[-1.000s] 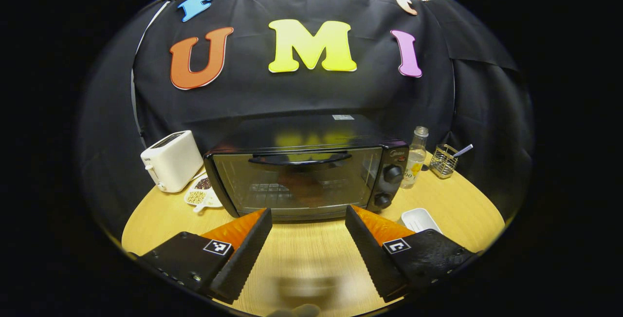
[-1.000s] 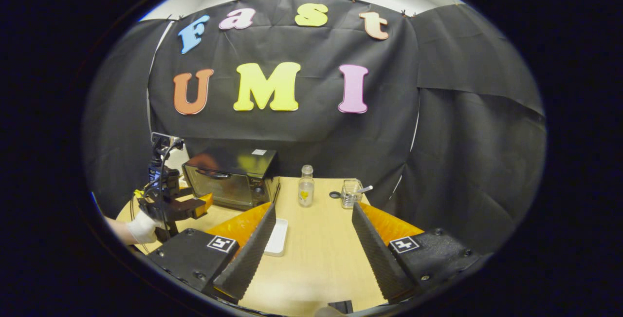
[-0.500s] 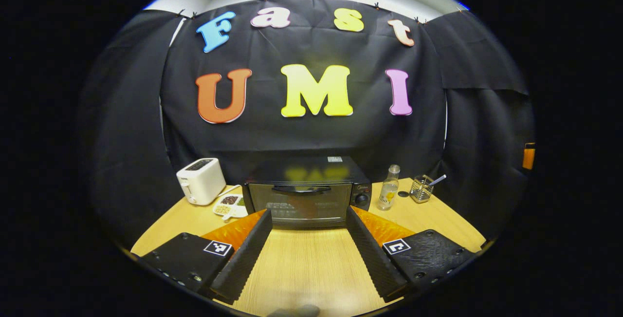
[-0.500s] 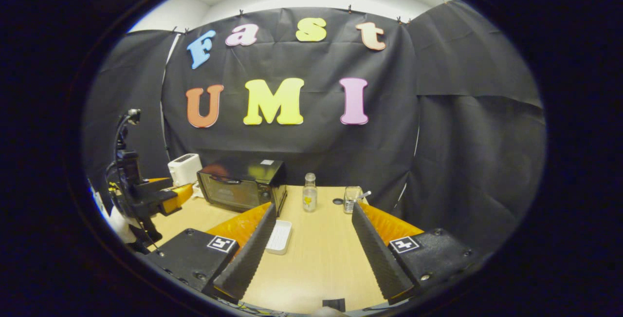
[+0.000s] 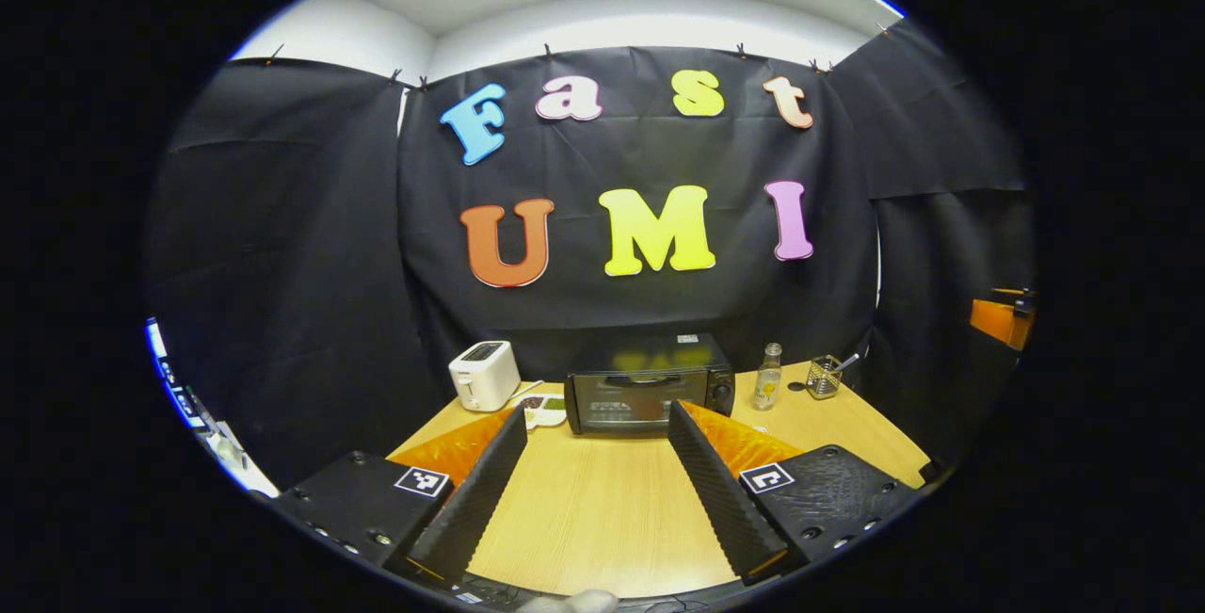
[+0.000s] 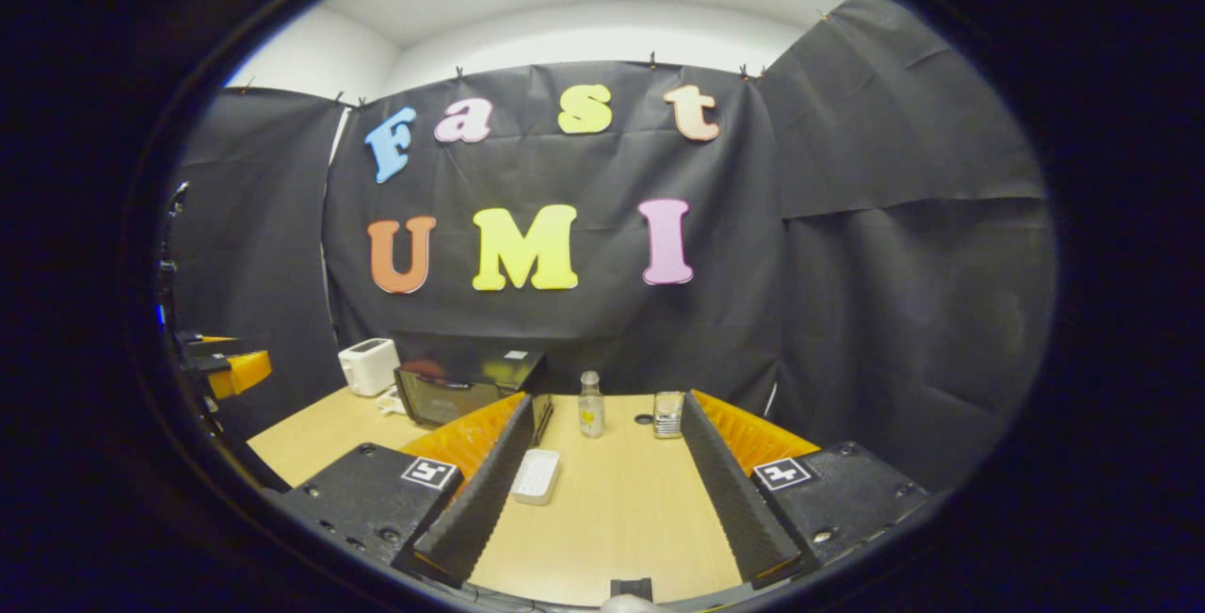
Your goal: Open the electric oven with the left hand, put the food in, and close the electric oven.
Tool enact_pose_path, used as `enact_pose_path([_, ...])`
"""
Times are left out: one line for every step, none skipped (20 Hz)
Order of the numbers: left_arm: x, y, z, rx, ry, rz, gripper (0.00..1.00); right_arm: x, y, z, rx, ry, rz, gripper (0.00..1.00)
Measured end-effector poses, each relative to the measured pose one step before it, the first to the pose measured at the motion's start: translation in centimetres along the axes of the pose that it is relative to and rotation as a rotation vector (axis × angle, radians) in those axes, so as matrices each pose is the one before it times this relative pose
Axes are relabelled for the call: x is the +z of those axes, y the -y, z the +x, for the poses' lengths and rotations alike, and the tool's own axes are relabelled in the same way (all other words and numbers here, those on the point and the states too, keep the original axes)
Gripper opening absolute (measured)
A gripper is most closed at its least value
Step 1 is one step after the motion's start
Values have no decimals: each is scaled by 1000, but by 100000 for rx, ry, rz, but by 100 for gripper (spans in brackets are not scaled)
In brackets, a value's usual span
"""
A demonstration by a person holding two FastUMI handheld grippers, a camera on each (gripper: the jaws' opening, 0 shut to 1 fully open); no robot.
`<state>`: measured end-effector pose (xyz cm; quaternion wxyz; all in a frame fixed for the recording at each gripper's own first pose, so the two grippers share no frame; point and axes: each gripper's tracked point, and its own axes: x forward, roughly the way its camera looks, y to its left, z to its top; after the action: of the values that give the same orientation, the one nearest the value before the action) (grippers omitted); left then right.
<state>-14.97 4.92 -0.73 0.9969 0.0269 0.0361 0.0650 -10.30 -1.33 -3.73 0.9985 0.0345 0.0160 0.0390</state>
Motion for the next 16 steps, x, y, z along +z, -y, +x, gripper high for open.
enact_pose_path([406, -539, -811, 598, 671, 557, 96, -13, -182, -355, 263, 206, -153, 98])
enact_pose_path([440, -691, -433, 979, 912, 1144, 96, 397, -196, -572, 51, 1057, 306, 98])
enact_pose_path([334, -542, -279, 630, 770, 719, 96, 332, -298, -370, -83, 1091, 160, 99])
enact_pose_path([303, -30, -142, -479, 529, -206, 100, 346, -160, -286, -273, 1315, 221, 99])
enact_pose_path([599, 120, 10, -1154, 1584, -223, 96, 285, -207, -224, -620, 982, 279, 98])
enact_pose_path([383, -330, 226, 79, 249, 359, 96, 58, -34, -289, -1031, -1047, 137, 98])
enact_pose_path([229, -328, 96, -287, 784, -246, 96, 1331, -467, -1395, 563, 509, 581, 99])
enact_pose_path([710, -96, 71, -586, 2479, -539, 97, 590, -471, -85, 823, 1330, 862, 98])
enact_pose_path([680, -296, 56, 488, 1791, -406, 96, 90, -89, 225, -117, 83, 454, 99])
enact_pose_path([492, -354, -39, 478, 1503, -370, 96, -181, 218, 79, -1142, -1284, 459, 99])
enact_pose_path([471, 16, 81, -190, 1722, 309, 96, 97, -122, 50, -340, -57, 561, 99])
enact_pose_path([370, -148, 37, 316, 1459, 680, 96, 351, -321, 144, 134, 463, -153, 98])
enact_pose_path([491, -55, 128, -513, 1286, 691, 96, -37, -92, 207, -534, -404, -798, 99])
enact_pose_path([235, 71, -57, -748, 729, 196, 100, 94, 17, 77, -540, 106, -828, 99])
enact_pose_path([360, 112, 110, -895, 950, -401, 96, 314, -170, 79, -432, 646, -318, 98])
enact_pose_path([80, 58, 88, -804, 361, -1102, 96, 204, -230, 19, -175, 8, -281, 98])
